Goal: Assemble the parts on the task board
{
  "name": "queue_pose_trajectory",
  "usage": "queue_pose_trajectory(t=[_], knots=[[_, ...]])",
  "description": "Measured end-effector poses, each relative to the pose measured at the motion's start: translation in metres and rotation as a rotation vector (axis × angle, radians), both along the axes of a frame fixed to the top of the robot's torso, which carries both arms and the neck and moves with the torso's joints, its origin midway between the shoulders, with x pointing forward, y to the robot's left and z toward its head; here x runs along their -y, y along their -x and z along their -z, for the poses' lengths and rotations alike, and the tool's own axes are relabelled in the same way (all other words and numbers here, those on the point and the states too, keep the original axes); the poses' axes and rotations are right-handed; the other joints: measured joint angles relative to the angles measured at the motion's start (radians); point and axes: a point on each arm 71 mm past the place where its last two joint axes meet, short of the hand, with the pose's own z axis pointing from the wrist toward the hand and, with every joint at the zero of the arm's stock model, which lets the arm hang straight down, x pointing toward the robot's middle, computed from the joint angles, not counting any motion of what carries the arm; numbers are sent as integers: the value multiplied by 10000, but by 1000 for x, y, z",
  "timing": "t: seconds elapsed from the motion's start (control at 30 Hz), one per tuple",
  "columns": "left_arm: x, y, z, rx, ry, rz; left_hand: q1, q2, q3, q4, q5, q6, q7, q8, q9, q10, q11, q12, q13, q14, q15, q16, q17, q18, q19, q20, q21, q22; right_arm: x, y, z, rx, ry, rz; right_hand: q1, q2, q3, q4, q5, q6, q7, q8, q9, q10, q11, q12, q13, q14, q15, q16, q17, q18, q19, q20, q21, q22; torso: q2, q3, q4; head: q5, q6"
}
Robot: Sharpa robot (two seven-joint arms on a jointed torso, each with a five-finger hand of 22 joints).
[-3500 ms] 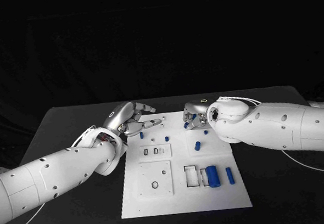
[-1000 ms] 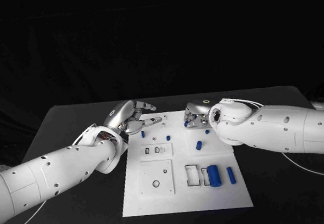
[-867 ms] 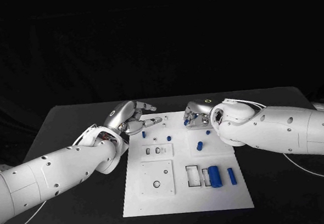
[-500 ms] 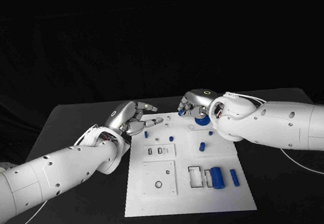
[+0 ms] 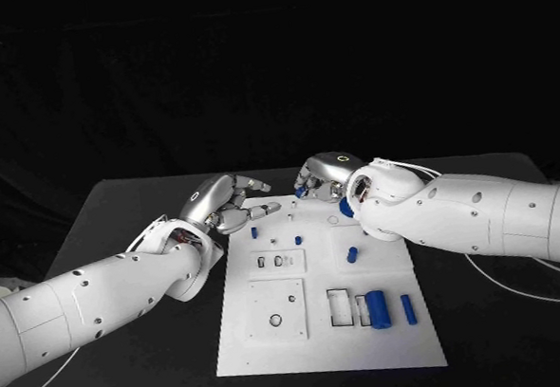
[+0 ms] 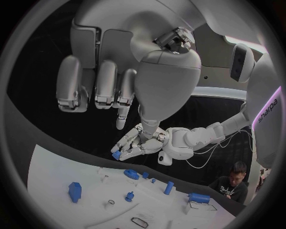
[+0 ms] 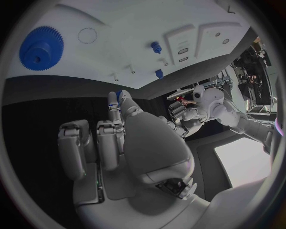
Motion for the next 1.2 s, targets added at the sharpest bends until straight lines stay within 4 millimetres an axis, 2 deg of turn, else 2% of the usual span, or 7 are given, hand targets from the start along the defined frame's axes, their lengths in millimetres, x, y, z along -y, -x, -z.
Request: queue_pose_trajectory(t=[0.37, 0.57, 1.07, 1.2], knots=[[2, 0, -8, 186, -1, 75, 0, -1, 0, 0, 0, 0, 0, 0, 0, 0, 0, 0, -1, 0, 0, 0, 3, 0, 0, 0, 0, 0, -7, -3, 9, 12, 321, -64, -11, -12, 53, 42, -20, 2, 0, -80, 0, -37, 37, 0, 0, -37, 36, 0, -2, 1, 38, 38, 0, -1, 103, -72, 64, -49, -10], [3, 0, -9, 218, 3, 124, 0, -1, 0, 0, 0, 0, 0, 0, 1, 0, 0, 0, -2, 0, 0, 0, 2, -1, 0, 0, 0, 0, -5, -5, 10, -14, 529, 18, -9, -13, 53, 43, -10, 6, -3, -127, 0, -72, 71, 1, 0, -36, 36, 0, -2, 1, 38, 38, 0, -2, 129, -97, 78, -73, -21], [3, 1, -11, 241, -7, 148, 1, -1, 0, 0, 0, 0, 0, 0, -7, 0, 0, 0, -3, 0, 0, 0, 0, 0, 0, 0, 0, 0, -6, -9, 11, 5, 755, 109, 15, -38, 80, 16, 28, 14, -6, -182, 2, -72, 71, 1, 0, -36, 36, 0, -4, 1, 2, 73, 0, -3, 130, -93, 83, -97, -35], [3, 2, -11, 243, -4, 157, 1, -1, 0, 0, 0, 0, 0, 0, -7, 0, 0, 0, -3, 0, 0, 0, 0, 0, 0, 0, 0, 0, -4, -10, 12, 10, 804, 192, 14, -38, 105, 42, 27, 16, -7, -168, 3, -72, 71, 1, 0, -36, 36, 0, -4, 1, 2, 74, 0, -3, 130, -97, 105, -105, -35]])
